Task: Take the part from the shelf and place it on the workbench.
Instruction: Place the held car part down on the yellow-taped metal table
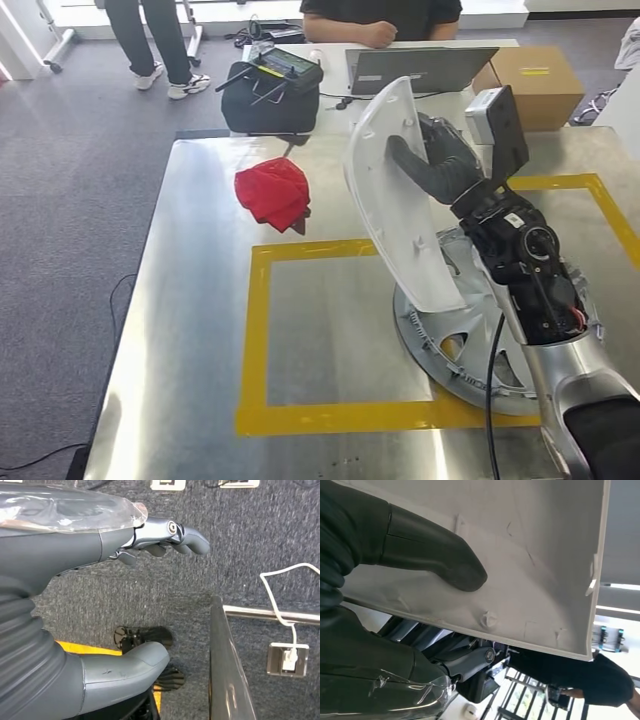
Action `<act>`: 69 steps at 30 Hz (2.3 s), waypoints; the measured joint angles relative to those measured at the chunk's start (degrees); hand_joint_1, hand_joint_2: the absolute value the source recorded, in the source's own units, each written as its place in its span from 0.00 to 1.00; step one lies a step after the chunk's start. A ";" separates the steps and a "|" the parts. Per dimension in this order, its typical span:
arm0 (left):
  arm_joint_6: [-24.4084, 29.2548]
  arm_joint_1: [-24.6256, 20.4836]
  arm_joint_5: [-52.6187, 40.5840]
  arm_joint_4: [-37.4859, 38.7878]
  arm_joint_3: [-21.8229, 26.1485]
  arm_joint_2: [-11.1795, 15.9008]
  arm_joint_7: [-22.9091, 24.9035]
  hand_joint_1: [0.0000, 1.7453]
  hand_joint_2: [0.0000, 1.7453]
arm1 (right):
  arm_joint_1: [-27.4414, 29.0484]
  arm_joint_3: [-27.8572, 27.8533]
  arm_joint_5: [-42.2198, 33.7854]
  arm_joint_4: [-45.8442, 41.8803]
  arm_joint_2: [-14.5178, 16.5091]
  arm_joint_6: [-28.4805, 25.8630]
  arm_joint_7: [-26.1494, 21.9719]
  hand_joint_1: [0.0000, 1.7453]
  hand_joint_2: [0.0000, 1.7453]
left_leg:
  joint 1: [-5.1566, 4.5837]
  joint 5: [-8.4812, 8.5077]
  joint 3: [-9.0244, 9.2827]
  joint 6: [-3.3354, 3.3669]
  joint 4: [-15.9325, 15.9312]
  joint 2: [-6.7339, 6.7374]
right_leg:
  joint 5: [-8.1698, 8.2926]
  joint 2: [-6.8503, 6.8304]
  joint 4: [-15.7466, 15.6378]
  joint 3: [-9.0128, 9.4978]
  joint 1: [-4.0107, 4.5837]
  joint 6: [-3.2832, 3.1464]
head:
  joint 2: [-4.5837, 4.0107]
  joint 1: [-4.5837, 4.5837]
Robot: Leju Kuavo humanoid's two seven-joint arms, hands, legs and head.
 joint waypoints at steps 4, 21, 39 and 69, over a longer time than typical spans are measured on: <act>-0.02 0.02 0.16 -0.01 -0.23 -0.02 -0.52 0.00 1.00 | 0.83 0.70 0.84 0.19 -0.23 1.27 0.58 1.00 1.00 | 0.00 0.01 0.07 -0.54 -0.20 0.00 | -0.02 -0.01 0.00 0.01 -0.01 -0.18 | 0.00 -0.35; 1.33 0.65 0.84 -0.01 -0.28 -0.11 0.53 0.00 1.00 | -0.78 3.49 -0.10 3.16 -0.30 2.40 -0.06 1.00 1.00 | -0.07 0.09 0.11 -0.70 -0.20 -0.08 | 0.03 -0.21 -0.06 0.17 -0.27 -0.22 | 0.00 -0.60; 0.61 0.66 0.20 -0.01 -0.30 -0.17 -1.75 0.00 1.00 | 0.54 10.81 9.93 9.46 -0.30 3.94 1.20 1.00 1.00 | -0.07 0.09 0.12 -0.70 -0.21 -0.13 | 0.03 -0.23 -0.07 0.19 -0.24 -0.22 | 0.00 -0.74; 0.69 0.81 0.70 0.00 -0.30 -0.15 -1.59 0.00 1.00 | 0.52 19.07 24.91 22.16 2.63 3.14 -3.98 1.00 1.00 | -0.07 0.08 0.12 -0.70 -0.22 -0.16 | 0.02 -0.26 -0.07 0.22 -0.24 -0.22 | 0.00 -0.90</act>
